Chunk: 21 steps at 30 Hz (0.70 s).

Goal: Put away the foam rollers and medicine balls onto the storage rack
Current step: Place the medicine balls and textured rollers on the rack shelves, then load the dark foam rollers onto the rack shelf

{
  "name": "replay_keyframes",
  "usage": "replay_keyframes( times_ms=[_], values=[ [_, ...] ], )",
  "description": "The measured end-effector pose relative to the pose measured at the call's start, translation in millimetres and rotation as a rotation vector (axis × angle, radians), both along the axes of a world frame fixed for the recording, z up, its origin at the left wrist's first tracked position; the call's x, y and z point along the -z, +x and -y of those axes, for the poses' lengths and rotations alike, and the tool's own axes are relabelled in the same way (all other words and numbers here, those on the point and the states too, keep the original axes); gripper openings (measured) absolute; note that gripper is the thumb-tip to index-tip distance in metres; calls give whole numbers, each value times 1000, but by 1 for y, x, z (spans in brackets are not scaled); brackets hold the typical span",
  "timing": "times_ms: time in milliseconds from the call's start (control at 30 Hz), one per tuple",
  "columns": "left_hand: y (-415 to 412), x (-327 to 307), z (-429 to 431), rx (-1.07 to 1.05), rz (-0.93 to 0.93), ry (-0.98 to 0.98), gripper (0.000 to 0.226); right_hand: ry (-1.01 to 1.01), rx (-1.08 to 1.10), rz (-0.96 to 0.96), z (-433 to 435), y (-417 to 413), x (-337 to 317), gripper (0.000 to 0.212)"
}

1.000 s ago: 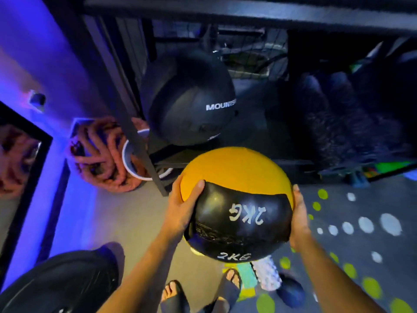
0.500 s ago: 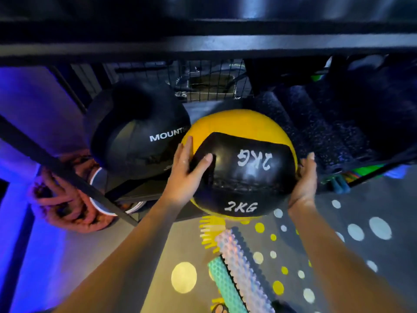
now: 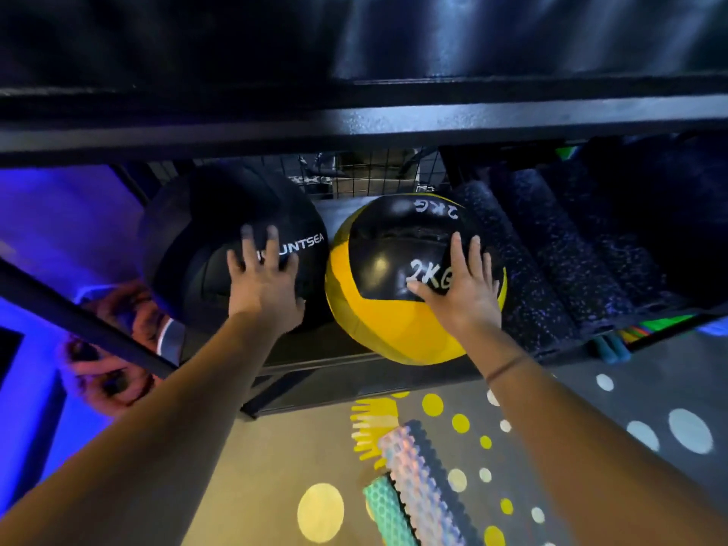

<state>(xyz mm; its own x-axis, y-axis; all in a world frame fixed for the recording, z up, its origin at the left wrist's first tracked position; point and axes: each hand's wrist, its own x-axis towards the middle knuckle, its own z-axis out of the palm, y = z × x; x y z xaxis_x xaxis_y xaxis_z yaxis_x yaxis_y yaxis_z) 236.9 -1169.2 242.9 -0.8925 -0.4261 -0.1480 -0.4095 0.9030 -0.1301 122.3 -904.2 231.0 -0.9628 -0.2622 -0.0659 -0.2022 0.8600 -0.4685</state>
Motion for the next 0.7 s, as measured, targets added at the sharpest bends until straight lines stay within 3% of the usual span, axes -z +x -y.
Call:
replay_keyframes(
  times_ms=[133, 233, 400, 500, 567, 700],
  values=[
    [13, 11, -2, 61, -12, -27, 71, -22, 32, -130, 20, 17, 3, 79],
    [18, 16, 1, 94, -53, -41, 70, -120, 48, -281, 19, 43, 17, 72],
    [44, 40, -8, 251, -433, 24, 49, -316, 100, -381, -3, 83, 46, 55],
    [78, 73, -46, 180, -591, 257, 34, -264, 182, -367, -29, 115, 70, 43],
    [108, 100, -79, 88, -532, 448, 31, -188, 180, -301, -53, 138, 92, 38],
    [166, 148, -144, -73, -154, 787, 36, -70, 160, -88, -111, 189, 141, 42]
  ],
)
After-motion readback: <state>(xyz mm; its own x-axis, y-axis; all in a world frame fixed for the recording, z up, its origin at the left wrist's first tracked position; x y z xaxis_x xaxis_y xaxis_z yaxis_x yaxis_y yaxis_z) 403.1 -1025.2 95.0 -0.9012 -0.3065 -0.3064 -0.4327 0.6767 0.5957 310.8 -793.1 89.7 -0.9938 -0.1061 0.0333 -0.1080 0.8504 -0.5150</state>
